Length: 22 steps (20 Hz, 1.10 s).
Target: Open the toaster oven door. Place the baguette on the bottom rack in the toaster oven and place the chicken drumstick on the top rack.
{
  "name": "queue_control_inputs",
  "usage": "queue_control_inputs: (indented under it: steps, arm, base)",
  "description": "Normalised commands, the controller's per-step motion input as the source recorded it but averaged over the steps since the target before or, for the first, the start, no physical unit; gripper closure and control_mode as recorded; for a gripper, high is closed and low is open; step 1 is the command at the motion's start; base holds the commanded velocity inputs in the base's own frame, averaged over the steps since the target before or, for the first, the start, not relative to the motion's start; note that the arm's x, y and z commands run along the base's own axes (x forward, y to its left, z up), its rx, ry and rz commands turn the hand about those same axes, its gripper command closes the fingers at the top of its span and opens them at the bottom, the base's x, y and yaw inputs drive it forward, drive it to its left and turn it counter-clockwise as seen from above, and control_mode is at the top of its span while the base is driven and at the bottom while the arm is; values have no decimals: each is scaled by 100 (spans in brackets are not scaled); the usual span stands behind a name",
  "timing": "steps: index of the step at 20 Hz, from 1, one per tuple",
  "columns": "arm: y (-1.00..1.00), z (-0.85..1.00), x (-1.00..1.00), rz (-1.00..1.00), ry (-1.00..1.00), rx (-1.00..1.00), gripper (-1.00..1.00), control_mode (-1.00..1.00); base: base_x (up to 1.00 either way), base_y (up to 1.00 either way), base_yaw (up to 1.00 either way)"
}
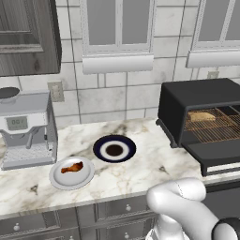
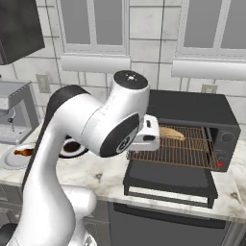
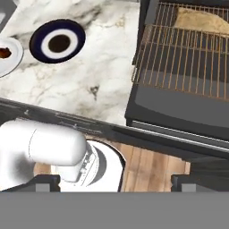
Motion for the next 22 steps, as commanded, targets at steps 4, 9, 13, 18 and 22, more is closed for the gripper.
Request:
queue_control_inputs:
  steps: [4, 9, 13, 18, 22]
  arm:
    - [100, 73, -18, 12, 12, -21, -100, -100]
    - [100, 51, -13, 13, 15, -11, -100, -100]
    - [100, 3, -26, 11, 7, -8, -100, -100]
    - [100, -38, -13, 15, -1, -16, -100, -100]
    - [100, -50, 29, 22, -1, -13, -100, -100]
  base:
    - [0, 0, 0]
    - [0, 0, 0]
    - [0, 0, 0]
    - [0, 0, 0]
    - [0, 0, 0]
